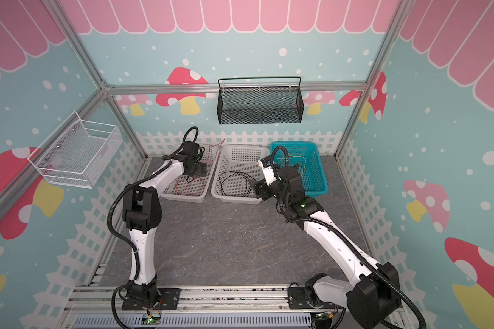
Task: Untangle and sort cables by color
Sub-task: Place the cable into the container.
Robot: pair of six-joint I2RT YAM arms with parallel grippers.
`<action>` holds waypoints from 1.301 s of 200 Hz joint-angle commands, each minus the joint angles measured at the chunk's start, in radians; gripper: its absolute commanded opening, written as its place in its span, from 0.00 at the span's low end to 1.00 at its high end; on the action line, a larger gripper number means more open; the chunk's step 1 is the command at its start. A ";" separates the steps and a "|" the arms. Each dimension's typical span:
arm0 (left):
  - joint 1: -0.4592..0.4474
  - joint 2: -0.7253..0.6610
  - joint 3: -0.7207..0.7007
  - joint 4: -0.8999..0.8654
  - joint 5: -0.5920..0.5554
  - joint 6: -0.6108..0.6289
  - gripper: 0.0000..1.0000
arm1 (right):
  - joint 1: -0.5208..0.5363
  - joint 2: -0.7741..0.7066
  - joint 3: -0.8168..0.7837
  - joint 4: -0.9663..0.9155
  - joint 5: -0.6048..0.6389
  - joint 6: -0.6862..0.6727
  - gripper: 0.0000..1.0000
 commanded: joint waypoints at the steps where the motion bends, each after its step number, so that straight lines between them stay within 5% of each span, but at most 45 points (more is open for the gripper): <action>1: 0.005 -0.100 -0.027 -0.017 0.006 0.024 0.99 | -0.001 -0.027 -0.020 0.007 0.036 -0.027 0.83; 33: 0.011 -0.162 -0.073 -0.015 0.084 0.038 0.99 | -0.009 -0.029 -0.020 -0.006 0.055 -0.035 0.83; 84: 0.078 -0.323 -0.300 0.221 0.434 -0.028 0.99 | -0.014 -0.040 -0.037 -0.012 0.064 -0.031 0.83; 116: 0.100 -0.445 -0.432 0.350 0.482 -0.034 0.99 | -0.022 -0.046 -0.047 -0.016 0.095 -0.039 0.84; 161: 0.097 -0.671 -0.673 0.550 0.375 -0.024 0.99 | -0.062 -0.043 -0.085 0.002 0.208 -0.063 0.86; 205: 0.080 -0.960 -1.026 0.730 0.099 0.000 1.00 | -0.198 0.017 -0.230 0.176 0.309 -0.054 0.91; 260: 0.078 -1.136 -1.357 0.940 -0.149 0.027 0.99 | -0.316 0.137 -0.518 0.709 0.404 -0.153 0.92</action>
